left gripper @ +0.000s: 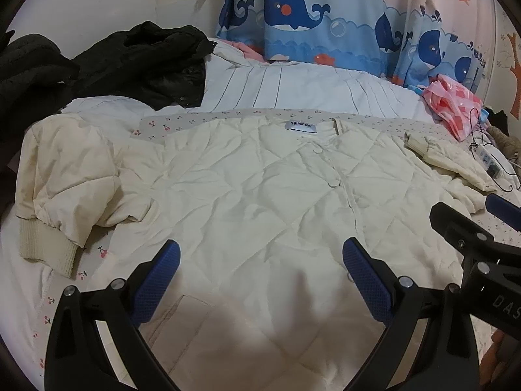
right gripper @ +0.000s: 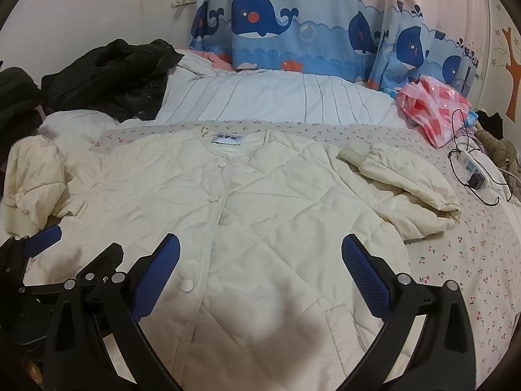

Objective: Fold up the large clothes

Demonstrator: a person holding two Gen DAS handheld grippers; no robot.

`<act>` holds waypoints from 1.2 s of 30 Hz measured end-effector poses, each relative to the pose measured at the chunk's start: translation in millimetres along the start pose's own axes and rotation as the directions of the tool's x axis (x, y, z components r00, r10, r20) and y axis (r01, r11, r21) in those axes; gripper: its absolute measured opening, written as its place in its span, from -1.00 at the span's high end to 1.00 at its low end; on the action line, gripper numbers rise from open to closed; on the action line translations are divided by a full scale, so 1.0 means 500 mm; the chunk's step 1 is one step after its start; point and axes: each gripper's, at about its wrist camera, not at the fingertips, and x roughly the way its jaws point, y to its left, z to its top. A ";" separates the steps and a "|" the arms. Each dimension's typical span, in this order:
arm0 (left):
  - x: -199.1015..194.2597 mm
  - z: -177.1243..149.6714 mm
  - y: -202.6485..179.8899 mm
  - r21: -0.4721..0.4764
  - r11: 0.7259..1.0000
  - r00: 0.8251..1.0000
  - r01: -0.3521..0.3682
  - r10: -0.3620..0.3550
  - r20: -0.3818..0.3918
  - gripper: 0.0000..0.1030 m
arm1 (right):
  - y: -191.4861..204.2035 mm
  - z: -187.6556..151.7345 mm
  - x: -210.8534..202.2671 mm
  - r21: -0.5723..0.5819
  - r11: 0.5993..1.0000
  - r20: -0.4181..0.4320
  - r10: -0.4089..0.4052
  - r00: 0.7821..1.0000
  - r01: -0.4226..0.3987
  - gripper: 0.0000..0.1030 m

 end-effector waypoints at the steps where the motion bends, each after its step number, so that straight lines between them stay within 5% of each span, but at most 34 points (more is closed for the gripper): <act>1: 0.000 0.000 0.000 0.000 1.000 1.000 0.001 -0.001 -0.001 -0.86 | 0.000 0.001 0.001 -0.001 1.000 -0.002 -0.002 1.000 0.002 -0.86; 21: 0.006 0.002 -0.004 0.012 1.000 1.000 -0.004 0.004 -0.017 -0.86 | 0.002 -0.001 0.003 -0.029 0.999 -0.008 -0.035 0.999 0.035 -0.86; 36: 0.006 0.001 -0.006 0.014 1.000 1.000 -0.005 0.005 -0.016 -0.86 | -0.012 0.000 0.017 0.010 1.000 -0.043 0.017 0.999 -0.016 -0.86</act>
